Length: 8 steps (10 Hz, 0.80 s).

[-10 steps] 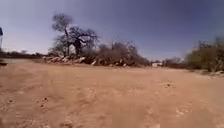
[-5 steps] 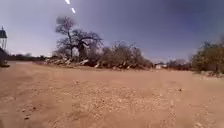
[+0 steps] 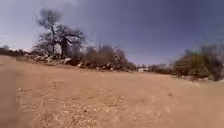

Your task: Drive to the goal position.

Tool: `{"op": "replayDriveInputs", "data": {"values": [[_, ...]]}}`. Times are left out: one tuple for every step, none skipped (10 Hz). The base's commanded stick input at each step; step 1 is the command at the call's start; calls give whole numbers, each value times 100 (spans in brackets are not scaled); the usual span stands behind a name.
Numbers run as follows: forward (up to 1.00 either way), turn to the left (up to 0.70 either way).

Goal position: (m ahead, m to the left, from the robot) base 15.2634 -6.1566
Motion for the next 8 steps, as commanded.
{"op": "replayDriveInputs", "data": {"values": [[85,0],[85,0],[85,0],[85,0],[85,0],[85,0],[85,-6],[85,-19]]}}
